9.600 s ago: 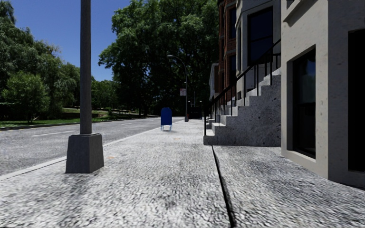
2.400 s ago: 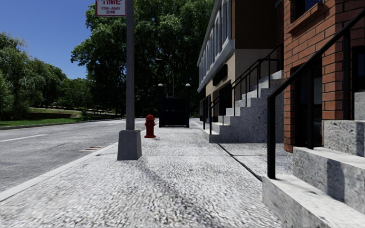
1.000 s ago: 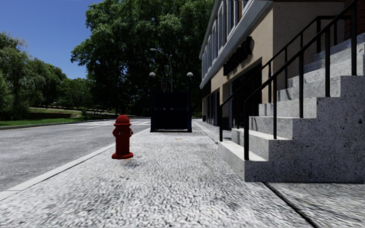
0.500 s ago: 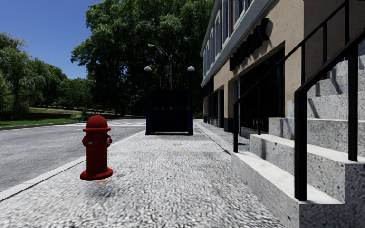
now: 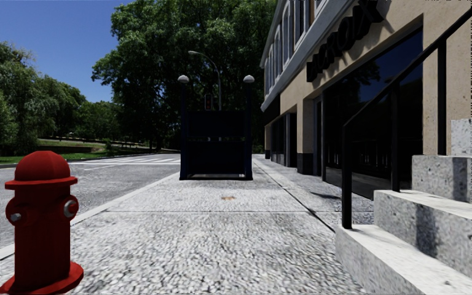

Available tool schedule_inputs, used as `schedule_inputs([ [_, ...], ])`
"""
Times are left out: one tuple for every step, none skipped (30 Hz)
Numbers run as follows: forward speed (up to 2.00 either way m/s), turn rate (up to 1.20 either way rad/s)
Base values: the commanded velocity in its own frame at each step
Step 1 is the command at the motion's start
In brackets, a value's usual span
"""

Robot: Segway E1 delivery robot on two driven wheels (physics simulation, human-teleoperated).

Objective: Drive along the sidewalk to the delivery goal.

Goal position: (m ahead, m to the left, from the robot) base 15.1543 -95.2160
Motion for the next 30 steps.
schedule_inputs([
  [2.00,-0.02],
  [2.00,-0.02],
  [2.00,-0.02],
  [2.00,-0.02],
  [2.00,-0.02],
  [2.00,-0.02],
  [2.00,-0.02],
  [2.00,-0.02],
  [2.00,-0.02],
  [2.00,-0.03],
  [1.91,-0.06],
  [1.73,-0.08],
  [1.60,-0.10],
  [1.55,-0.16],
  [1.53,-0.25],
  [1.52,-0.31],
  [1.52,-0.32],
  [1.52,-0.32],
  [1.52,-0.32],
  [1.52,-0.32],
  [1.53,-0.32],
  [1.54,-0.32],
  [1.60,-0.32],
  [1.71,-0.32],
  [1.83,-0.32],
  [1.90,-0.32],
  [1.90,-0.32],
  [1.91,-0.32],
  [1.90,-0.32],
  [1.89,-0.33],
])
